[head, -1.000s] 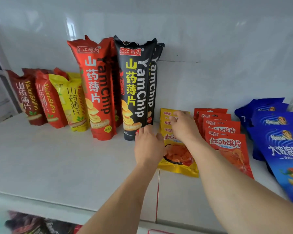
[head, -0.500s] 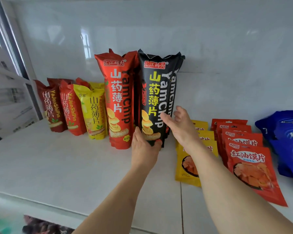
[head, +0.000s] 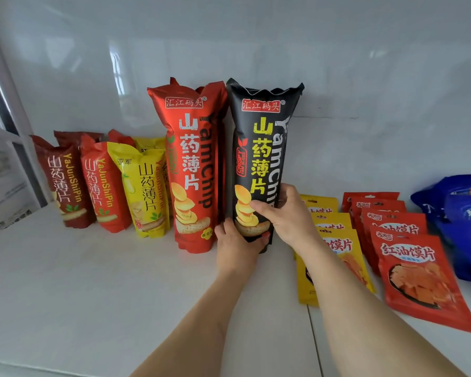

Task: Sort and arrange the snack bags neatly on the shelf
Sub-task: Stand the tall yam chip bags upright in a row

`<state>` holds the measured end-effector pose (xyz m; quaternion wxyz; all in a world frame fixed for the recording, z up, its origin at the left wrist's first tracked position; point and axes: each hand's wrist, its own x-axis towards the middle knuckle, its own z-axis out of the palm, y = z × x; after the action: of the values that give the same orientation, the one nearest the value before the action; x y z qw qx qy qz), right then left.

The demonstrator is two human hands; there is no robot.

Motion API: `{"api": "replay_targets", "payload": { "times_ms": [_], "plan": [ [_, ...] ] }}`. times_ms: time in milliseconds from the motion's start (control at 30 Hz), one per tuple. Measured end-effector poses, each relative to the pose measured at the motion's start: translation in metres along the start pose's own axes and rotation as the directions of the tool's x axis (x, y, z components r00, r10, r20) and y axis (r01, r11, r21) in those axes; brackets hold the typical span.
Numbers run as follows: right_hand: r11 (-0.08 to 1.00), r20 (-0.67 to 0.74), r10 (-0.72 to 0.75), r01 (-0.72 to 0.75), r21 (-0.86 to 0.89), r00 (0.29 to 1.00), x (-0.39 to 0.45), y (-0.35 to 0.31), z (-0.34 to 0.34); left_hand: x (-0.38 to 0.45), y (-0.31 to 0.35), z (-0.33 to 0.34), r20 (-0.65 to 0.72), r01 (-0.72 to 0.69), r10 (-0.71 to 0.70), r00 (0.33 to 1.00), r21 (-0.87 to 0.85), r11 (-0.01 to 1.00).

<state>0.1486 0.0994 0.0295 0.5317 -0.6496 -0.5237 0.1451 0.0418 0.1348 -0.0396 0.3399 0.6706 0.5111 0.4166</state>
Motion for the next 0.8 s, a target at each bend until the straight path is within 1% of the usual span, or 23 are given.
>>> {"api": "replay_targets", "payload": {
  "times_ms": [100, 333, 433, 500, 567, 633, 700, 733, 800],
  "plan": [
    [1.0, 0.022, 0.023, -0.023, 0.014, 0.999, 0.001, 0.006, -0.005, -0.001, 0.001, 0.003, -0.003, -0.001, 0.001, 1.0, 0.057, 0.998],
    [0.999, 0.067, 0.022, -0.023, 0.026, 0.998, 0.003, 0.013, -0.01, -0.004, 0.003, 0.004, -0.009, -0.004, 0.005, 1.0, 0.077, 0.997],
    [0.997, 0.066, 0.013, -0.018, 0.072, 0.998, -0.003, 0.009, -0.011, -0.011, 0.004, 0.0, -0.009, -0.012, 0.013, 1.0, 0.099, 0.995],
    [0.993, 0.017, -0.012, 0.01, 0.119, 1.0, -0.008, 0.002, -0.01, -0.017, 0.003, -0.006, -0.014, -0.008, 0.009, 1.0, 0.114, 0.993],
    [0.99, -0.114, -0.052, 0.066, 0.123, 0.992, -0.012, -0.008, -0.006, -0.024, 0.0, -0.015, -0.036, -0.008, 0.014, 0.999, 0.166, 0.986],
    [0.991, -0.266, -0.098, 0.118, 0.059, 0.959, -0.018, -0.023, 0.0, -0.03, -0.004, -0.028, -0.092, -0.015, 0.038, 0.995, 0.234, 0.972],
    [0.983, -0.361, -0.16, 0.182, 0.027, 0.919, -0.025, -0.037, 0.009, -0.032, -0.009, -0.044, -0.181, -0.004, 0.051, 0.982, 0.251, 0.968],
    [0.977, -0.366, -0.186, 0.21, 0.025, 0.912, -0.03, -0.045, 0.014, -0.031, -0.012, -0.053, -0.234, 0.009, 0.047, 0.971, 0.232, 0.973],
    [0.97, -0.299, -0.224, 0.243, 0.027, 0.928, -0.039, -0.059, 0.027, -0.027, -0.018, -0.067, -0.328, 0.03, 0.036, 0.944, 0.195, 0.98]
  ]
}}
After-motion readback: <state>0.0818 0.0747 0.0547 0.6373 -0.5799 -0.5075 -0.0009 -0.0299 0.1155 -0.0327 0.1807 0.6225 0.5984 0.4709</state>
